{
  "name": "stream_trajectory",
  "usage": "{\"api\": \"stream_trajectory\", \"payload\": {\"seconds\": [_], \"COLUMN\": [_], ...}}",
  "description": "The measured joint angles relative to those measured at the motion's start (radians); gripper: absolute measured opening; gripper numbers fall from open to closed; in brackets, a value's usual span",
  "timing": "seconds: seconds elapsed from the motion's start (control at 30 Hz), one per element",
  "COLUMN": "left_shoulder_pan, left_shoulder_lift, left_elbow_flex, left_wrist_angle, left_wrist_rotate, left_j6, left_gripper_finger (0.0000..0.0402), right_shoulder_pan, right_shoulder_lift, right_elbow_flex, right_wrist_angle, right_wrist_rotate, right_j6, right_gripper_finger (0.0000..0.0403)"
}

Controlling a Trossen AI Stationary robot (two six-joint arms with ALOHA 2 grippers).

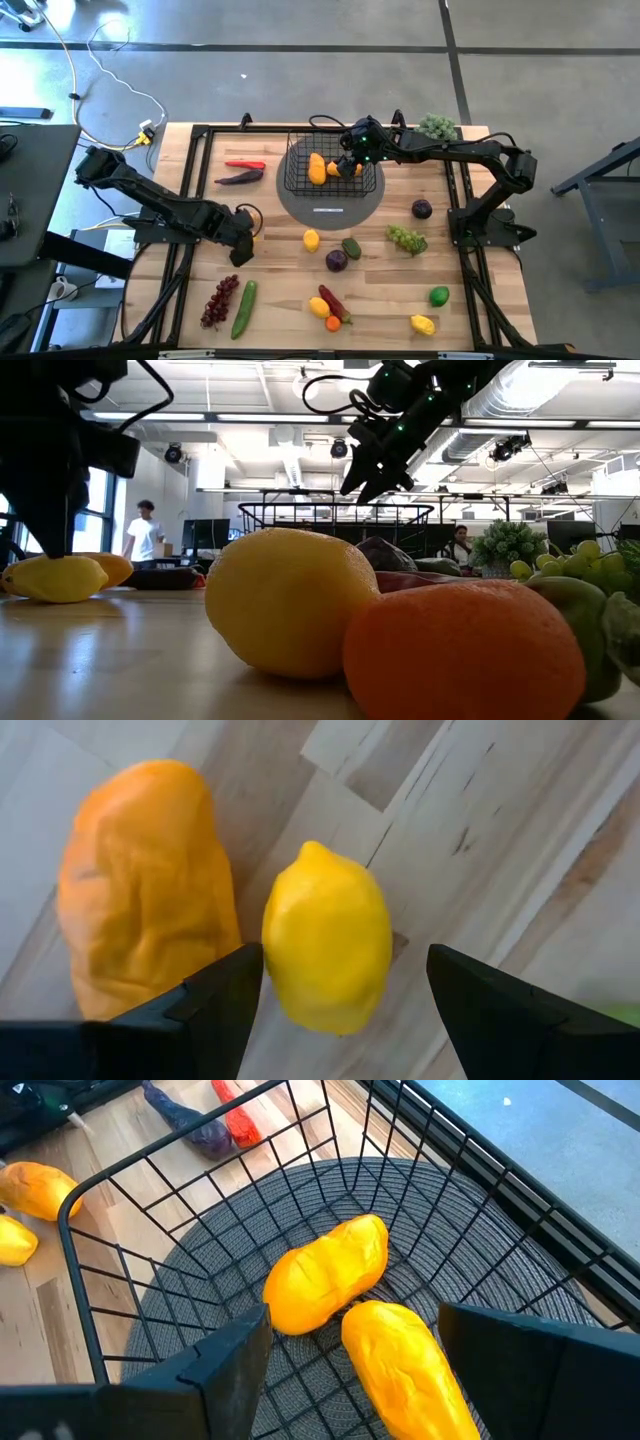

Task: Build produce basket
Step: Put the yellow lemon into the black wire basket

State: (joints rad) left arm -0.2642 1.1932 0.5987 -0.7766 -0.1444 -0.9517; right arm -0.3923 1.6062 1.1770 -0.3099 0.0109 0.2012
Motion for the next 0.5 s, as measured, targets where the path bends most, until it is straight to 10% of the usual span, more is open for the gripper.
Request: {"api": "stream_trajectory", "payload": {"seconds": [0.5], "left_shoulder_pan": [-0.001], "left_shoulder_lift": [0.157], "left_elbow_flex": [0.000], "left_wrist_angle": [0.023], "left_wrist_rotate": [0.026], "left_j6": [-0.041], "left_gripper_finger": [0.0259], "right_shoulder_pan": [0.000], "right_shoulder_lift": [0.000], "right_elbow_flex": [0.000], "right_wrist_angle": [-0.007], "right_wrist_rotate": [0.000], "right_j6": [0.008], "right_gripper_finger": [0.0268]}}
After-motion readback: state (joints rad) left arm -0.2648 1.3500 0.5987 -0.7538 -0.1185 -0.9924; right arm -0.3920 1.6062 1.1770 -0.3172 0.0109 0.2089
